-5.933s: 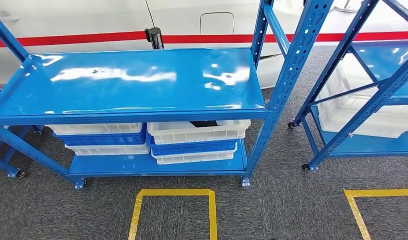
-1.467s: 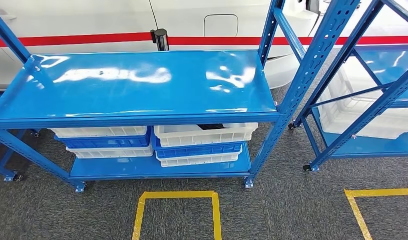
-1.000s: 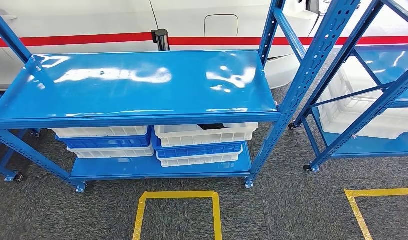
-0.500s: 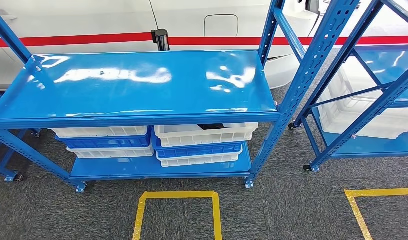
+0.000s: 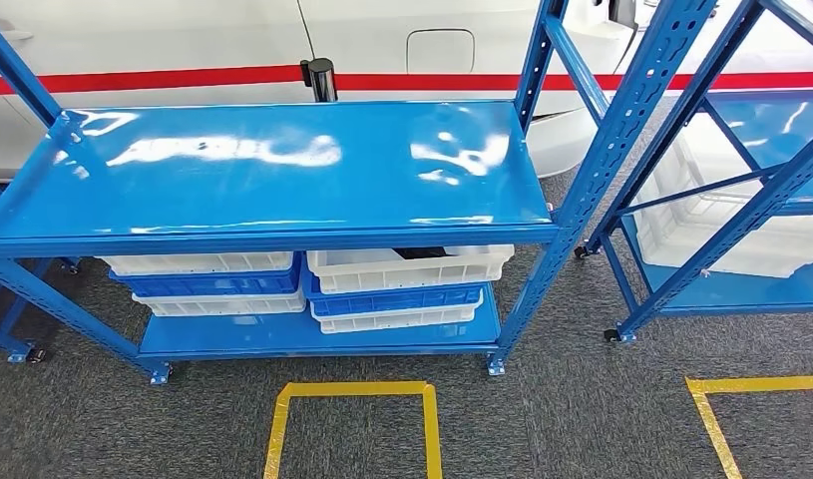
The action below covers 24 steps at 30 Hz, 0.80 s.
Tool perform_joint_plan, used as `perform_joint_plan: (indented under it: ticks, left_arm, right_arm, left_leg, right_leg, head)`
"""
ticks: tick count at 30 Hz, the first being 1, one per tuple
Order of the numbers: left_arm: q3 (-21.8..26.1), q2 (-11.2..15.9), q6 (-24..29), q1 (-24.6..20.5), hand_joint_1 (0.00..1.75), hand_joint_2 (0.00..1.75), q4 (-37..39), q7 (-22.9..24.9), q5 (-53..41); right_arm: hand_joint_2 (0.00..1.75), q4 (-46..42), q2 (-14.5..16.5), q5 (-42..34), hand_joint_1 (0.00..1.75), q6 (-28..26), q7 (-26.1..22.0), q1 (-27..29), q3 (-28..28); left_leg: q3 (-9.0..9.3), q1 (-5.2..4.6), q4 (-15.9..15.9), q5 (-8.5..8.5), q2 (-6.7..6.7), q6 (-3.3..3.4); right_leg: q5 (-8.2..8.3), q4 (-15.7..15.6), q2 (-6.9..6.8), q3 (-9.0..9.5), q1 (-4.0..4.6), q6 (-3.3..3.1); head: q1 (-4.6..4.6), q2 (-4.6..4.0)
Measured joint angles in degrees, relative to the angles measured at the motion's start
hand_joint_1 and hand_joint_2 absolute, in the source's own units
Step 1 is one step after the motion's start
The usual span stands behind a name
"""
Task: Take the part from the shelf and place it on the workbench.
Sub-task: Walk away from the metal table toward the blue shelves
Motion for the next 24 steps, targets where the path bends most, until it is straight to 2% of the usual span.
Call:
perform_joint_plan:
  ticks: [4, 8, 15, 24]
  left_arm:
    - [4.6, -0.9, 2.1, -1.2, 0.00, 1.75, 1.2, -1.6, -3.8]
    - [8.6, -1.7, 4.0, -2.2, 0.00, 0.00, 2.1, -2.9, -6.9]
    - [15.2, -2.9, 6.8, -3.9, 0.00, 0.00, 3.9, -5.1, -12.5]
    - [23.5, -4.4, 10.6, -6.1, 0.00, 0.00, 6.2, -7.9, -20.6]
  right_arm:
    - [1.75, 1.0, 0.5, 4.4, 0.00, -2.8, -1.1, -1.3, -3.4]
    - [1.75, 1.9, 0.9, 8.2, 0.00, -5.2, -1.9, -2.5, -6.4]
    - [1.75, 3.6, 1.7, 14.2, 0.00, -8.7, -3.5, -4.4, -11.8]
    - [1.75, 5.9, 2.8, 22.8, 0.00, -10.4, -5.8, -6.8, -19.0]
  left_leg:
    - [0.00, 0.00, 0.0, 0.00, 0.00, 0.00]
    - [0.01, 0.00, 0.0, 0.00, 0.00, 0.00]
    - [0.01, 0.00, 0.0, 0.00, 0.00, 0.00]
    - [0.02, 0.00, 0.0, 0.01, 0.00, 0.00]
  right_leg:
    - [0.00, 0.0, 0.00, 0.00, 0.00, 0.00]
    - [0.00, 0.0, 0.00, 0.00, 0.00, 0.00]
    - [0.00, 0.0, 0.00, 0.00, 0.00, 0.00]
    - [0.01, 0.0, 0.00, -0.01, 0.00, 0.00]
  head:
    - [-0.01, 0.00]
    - [-0.01, 0.00]
    - [-0.01, 0.00]
    - [-0.01, 0.00]
